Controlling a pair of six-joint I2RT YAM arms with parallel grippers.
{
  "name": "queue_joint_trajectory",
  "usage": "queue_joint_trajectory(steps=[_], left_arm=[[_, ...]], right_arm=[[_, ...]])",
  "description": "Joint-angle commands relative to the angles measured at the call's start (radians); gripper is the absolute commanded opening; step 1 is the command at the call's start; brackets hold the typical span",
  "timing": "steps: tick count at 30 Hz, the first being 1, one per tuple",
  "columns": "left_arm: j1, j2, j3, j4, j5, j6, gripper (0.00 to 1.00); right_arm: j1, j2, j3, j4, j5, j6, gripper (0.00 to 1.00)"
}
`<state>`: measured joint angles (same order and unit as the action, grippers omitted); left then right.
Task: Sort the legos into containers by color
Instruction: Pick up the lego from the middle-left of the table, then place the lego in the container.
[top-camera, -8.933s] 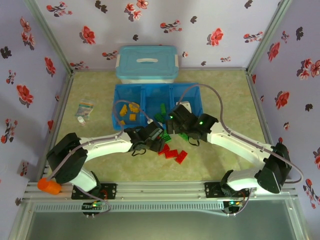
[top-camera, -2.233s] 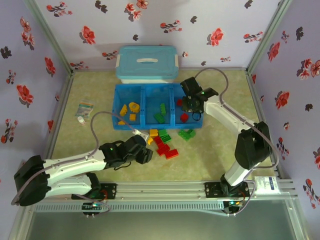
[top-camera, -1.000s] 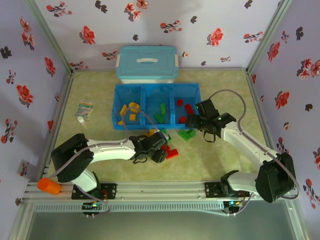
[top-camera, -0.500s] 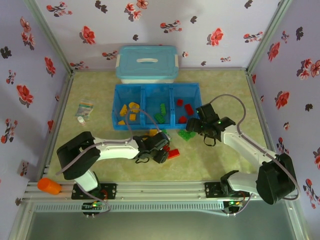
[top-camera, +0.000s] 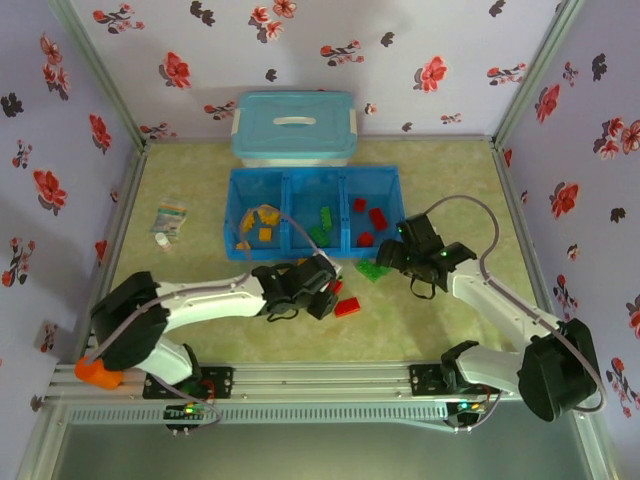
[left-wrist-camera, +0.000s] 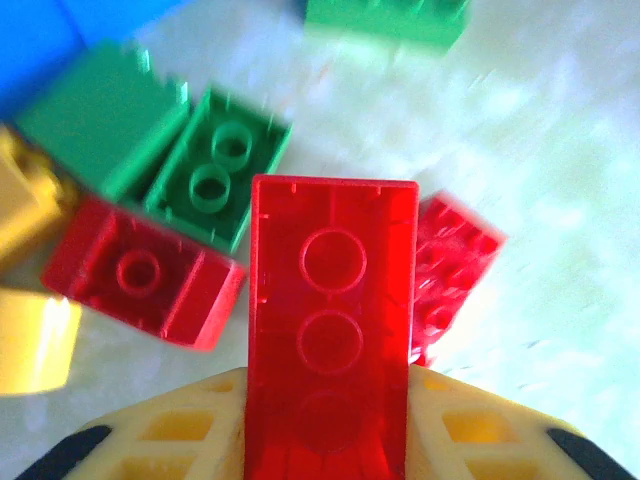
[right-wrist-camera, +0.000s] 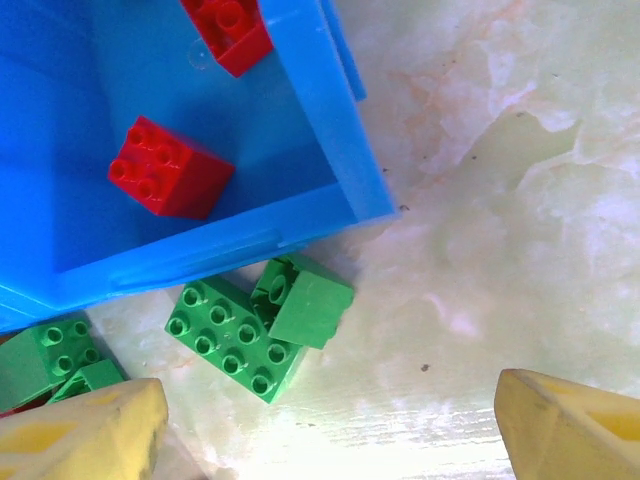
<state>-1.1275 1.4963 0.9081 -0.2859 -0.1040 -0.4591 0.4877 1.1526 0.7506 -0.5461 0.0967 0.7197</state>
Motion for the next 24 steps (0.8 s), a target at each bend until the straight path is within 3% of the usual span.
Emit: queue_joint_trajectory(steps=[1, 8, 19, 20, 22, 24], left_arm=[[0.021, -0.027, 0.115, -0.031, -0.006, 0.065, 0.33], [0.112, 0.136, 0.398, -0.062, 0.042, 0.130, 0.32], [0.217, 0.501, 0.878, -0.246, 0.064, 0.176, 0.34], [0.224, 0.523, 0.907, -0.267, 0.066, 0.177, 0.39], [0.232, 0.551, 0.969, -0.317, 0.066, 0.176, 0.69], [0.230, 0.554, 1.005, -0.348, 0.066, 0.180, 0.79]], right_arm=[[-0.008, -0.032, -0.019, -0.008, 0.039, 0.042, 0.85], [-0.008, -0.166, -0.051, -0.104, 0.103, 0.037, 0.87], [-0.008, -0.302, -0.141, -0.124, 0.036, 0.044, 0.87], [-0.008, -0.305, -0.142, -0.121, 0.031, 0.041, 0.87], [-0.008, -0.309, -0.140, -0.116, 0.016, 0.033, 0.88], [-0.008, -0.309, -0.141, -0.095, -0.023, 0.010, 0.90]])
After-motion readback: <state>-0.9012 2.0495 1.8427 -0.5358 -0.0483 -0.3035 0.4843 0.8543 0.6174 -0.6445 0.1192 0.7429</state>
